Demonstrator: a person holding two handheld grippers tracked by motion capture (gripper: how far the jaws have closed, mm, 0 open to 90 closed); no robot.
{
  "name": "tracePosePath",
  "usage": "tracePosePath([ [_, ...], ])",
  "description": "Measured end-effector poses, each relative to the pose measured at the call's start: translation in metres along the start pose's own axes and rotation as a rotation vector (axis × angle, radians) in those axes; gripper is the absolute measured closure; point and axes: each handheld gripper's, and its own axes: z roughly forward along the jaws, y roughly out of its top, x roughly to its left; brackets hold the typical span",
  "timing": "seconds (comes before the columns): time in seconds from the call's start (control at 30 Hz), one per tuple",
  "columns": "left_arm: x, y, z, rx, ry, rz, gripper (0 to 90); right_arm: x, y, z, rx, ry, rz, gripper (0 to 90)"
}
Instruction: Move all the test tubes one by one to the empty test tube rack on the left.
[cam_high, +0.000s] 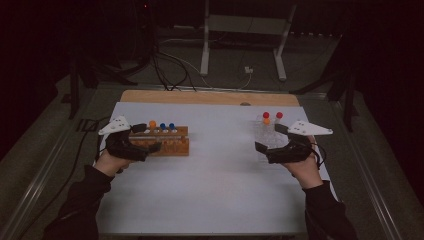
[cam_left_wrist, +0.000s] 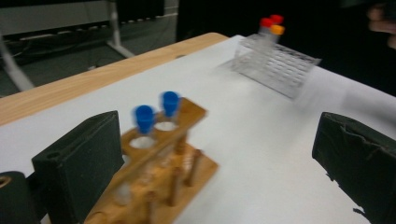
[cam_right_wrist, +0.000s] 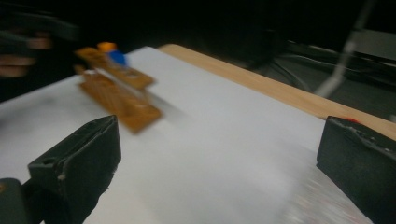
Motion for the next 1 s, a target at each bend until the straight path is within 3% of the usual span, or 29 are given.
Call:
tracePosePath([
  [0.13,-0.014,-0.003,0.003,-0.009,-0.043,0.014,2.1,-0.023,-0.011,0.002,0.037,-0.072,0.046,0.1],
  [0.27,-0.024,-0.008,0.007,-0.007,-0.061,0.026,2.1,-0.042,-0.022,0.012,0.072,-0.137,0.088,8.7],
  [0.37,-0.028,-0.009,0.007,-0.003,-0.071,0.035,2.1,-0.051,-0.029,0.022,0.094,-0.155,0.093,23.5],
  [0.43,-0.028,-0.009,0.007,-0.011,-0.076,0.031,2.1,-0.055,-0.032,0.030,0.118,-0.168,0.108,35.4],
  [0.67,-0.028,-0.010,0.006,-0.008,-0.072,0.031,2.1,-0.064,-0.038,0.054,0.192,-0.225,0.136,52.1],
  [1.0,-0.028,-0.010,0.008,0.000,-0.071,0.035,2.1,-0.071,-0.039,0.075,0.240,-0.269,0.148,65.4],
])
